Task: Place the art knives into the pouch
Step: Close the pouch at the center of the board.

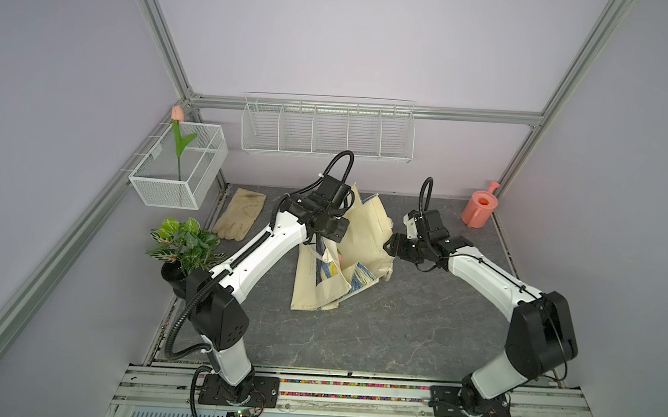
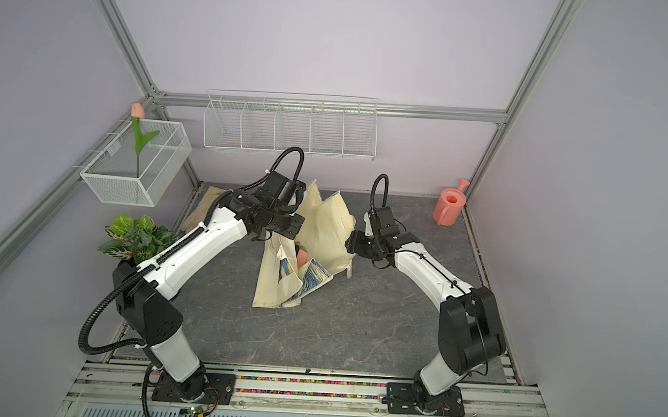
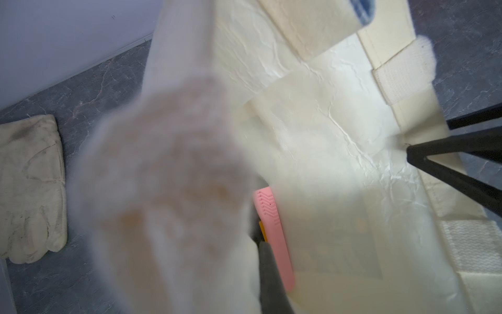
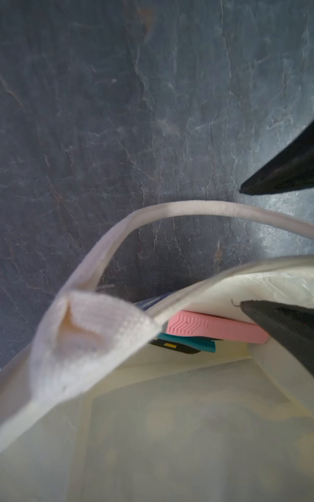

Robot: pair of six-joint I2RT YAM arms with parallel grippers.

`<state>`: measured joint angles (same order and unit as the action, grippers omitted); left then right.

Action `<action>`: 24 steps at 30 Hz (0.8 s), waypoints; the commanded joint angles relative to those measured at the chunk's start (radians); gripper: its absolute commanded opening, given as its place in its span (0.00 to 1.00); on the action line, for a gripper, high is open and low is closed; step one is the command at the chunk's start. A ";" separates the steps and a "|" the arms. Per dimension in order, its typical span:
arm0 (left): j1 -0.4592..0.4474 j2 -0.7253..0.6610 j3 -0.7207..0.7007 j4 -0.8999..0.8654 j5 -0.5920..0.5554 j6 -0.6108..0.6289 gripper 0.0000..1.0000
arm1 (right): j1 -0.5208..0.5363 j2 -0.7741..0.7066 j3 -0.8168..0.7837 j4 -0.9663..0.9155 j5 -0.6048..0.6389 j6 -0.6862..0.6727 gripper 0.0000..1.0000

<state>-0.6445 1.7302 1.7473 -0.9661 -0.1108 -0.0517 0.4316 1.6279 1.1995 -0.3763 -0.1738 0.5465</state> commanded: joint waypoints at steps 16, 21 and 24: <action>-0.082 0.025 0.175 -0.046 0.041 -0.036 0.00 | -0.005 -0.181 0.228 -0.207 -0.034 -0.111 0.07; -0.089 0.020 0.257 -0.063 0.105 -0.070 0.00 | -0.004 -0.160 0.334 -0.289 -0.077 -0.145 0.07; -0.092 0.027 0.311 -0.086 0.123 -0.086 0.00 | -0.005 -0.166 0.379 -0.299 -0.117 -0.146 0.07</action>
<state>-0.7296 1.7679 1.9701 -1.0454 -0.0238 -0.1120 0.4320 1.4708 1.5368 -0.6437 -0.2413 0.4343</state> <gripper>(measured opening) 0.048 0.073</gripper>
